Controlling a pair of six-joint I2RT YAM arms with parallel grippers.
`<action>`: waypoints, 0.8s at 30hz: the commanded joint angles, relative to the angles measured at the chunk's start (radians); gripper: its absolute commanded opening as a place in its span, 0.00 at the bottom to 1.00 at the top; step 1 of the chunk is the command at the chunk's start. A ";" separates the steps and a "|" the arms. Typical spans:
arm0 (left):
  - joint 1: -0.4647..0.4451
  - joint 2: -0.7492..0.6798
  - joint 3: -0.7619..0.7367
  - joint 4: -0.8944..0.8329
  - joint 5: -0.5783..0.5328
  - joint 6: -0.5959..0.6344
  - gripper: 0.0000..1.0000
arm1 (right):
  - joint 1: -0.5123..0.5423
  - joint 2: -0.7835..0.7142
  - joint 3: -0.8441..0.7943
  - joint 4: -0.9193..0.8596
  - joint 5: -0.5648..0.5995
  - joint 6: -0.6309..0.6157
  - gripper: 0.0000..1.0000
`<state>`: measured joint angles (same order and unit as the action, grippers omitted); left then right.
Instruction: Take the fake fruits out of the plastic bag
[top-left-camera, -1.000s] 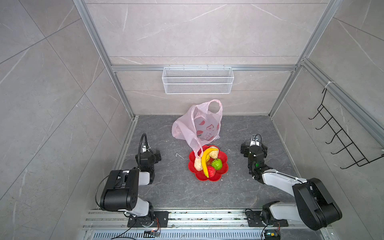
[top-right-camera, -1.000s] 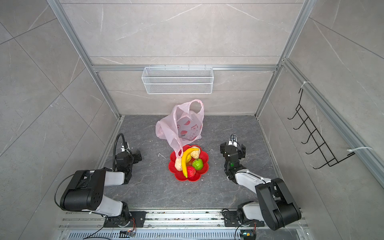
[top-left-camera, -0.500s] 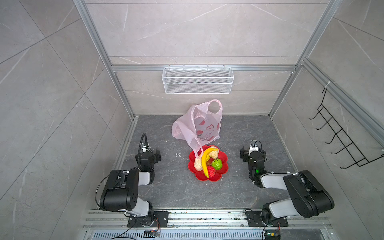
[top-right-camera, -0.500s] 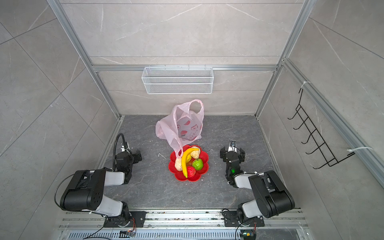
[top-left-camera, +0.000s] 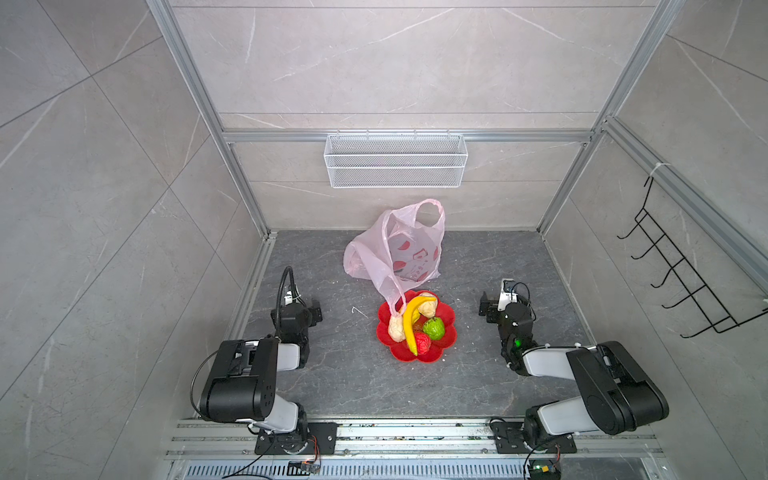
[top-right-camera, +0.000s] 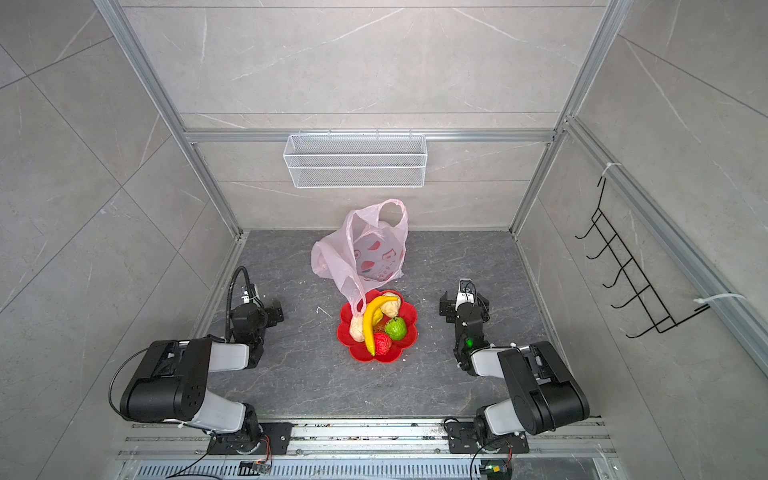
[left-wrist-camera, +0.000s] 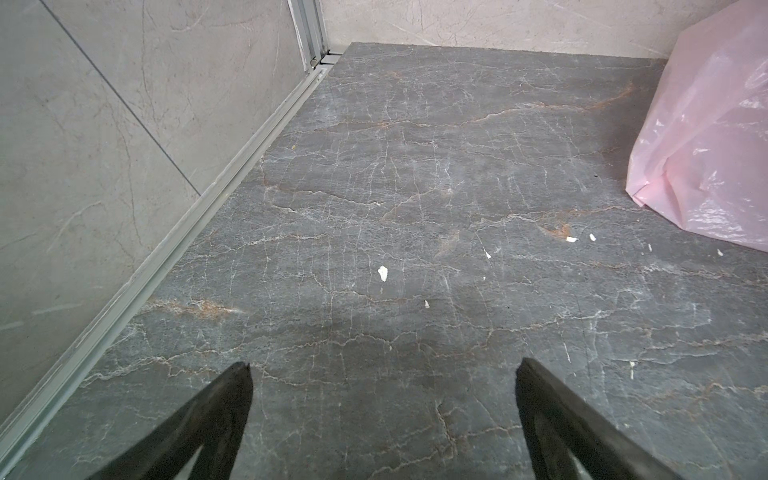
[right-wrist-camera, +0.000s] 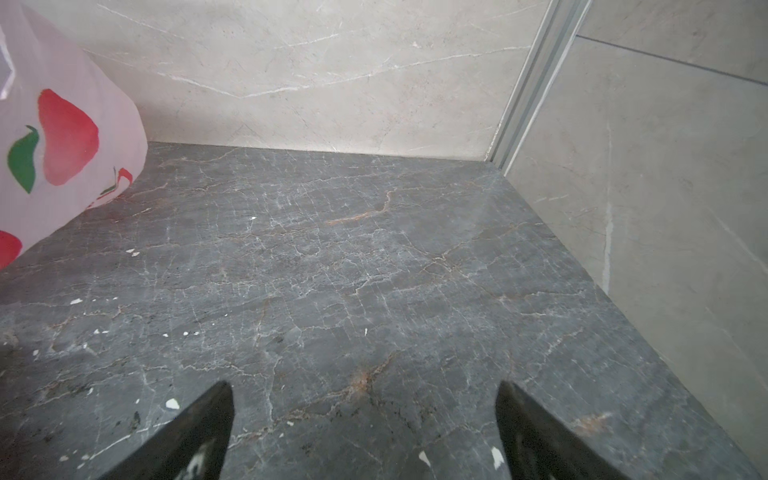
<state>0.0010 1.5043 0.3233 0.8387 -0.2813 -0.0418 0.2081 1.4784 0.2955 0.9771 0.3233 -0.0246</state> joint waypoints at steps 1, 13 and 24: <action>0.005 -0.003 0.022 0.045 0.008 0.000 1.00 | -0.008 0.054 -0.017 0.083 -0.101 -0.033 0.99; 0.006 -0.003 0.022 0.045 0.008 0.000 1.00 | -0.064 0.043 0.059 -0.087 -0.158 0.017 0.99; 0.006 -0.003 0.022 0.046 0.008 0.000 1.00 | -0.065 0.041 0.057 -0.086 -0.161 0.016 0.99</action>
<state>0.0010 1.5043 0.3233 0.8387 -0.2817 -0.0418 0.1444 1.5150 0.3386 0.9081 0.1738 -0.0193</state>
